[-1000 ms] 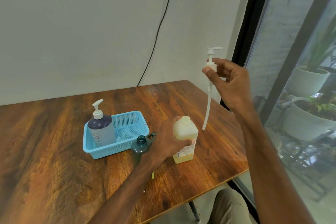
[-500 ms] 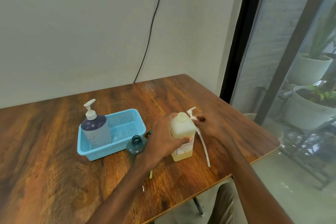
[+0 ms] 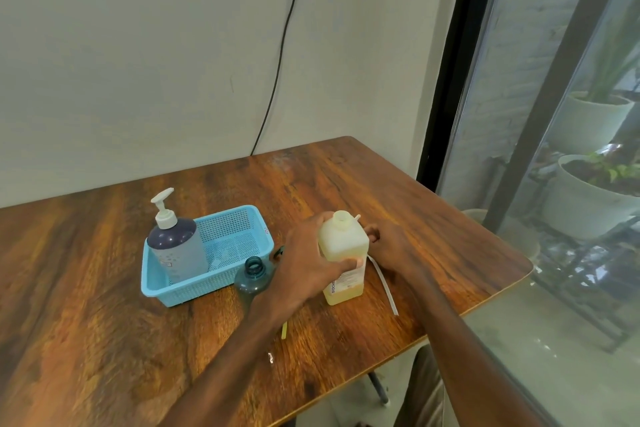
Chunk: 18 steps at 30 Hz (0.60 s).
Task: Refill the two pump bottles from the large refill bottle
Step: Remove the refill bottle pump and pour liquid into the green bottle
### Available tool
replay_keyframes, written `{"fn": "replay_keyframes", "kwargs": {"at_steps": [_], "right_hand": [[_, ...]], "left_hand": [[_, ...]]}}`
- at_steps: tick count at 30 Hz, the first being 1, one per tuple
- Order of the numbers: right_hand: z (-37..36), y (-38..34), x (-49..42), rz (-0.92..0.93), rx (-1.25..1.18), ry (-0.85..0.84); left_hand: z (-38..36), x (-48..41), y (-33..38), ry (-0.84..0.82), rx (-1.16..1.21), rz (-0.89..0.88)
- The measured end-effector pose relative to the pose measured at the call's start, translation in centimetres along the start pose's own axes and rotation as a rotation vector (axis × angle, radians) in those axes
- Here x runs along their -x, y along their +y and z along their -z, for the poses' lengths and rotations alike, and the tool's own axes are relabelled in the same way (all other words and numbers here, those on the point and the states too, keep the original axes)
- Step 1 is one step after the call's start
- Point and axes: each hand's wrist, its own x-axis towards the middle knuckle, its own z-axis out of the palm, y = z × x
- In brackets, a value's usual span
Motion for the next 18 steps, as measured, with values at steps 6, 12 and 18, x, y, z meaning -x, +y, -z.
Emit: {"fn": "replay_keyframes", "kwargs": {"at_steps": [6, 12, 18], "right_hand": [[1.1, -1.7, 2.6, 0.019, -0.131, 0.2], [3.7, -2.3, 6.6, 0.209, -0.289, -0.029], [3.0, -3.5, 9.7, 0.26, -0.463, -0.123]], "left_hand": [[0.0, -0.3, 0.1, -0.002, -0.026, -0.014], [-0.3, 0.3, 0.1, 0.039, -0.116, -0.091], [0.9, 3.4, 0.4, 0.13, -0.147, -0.14]]}}
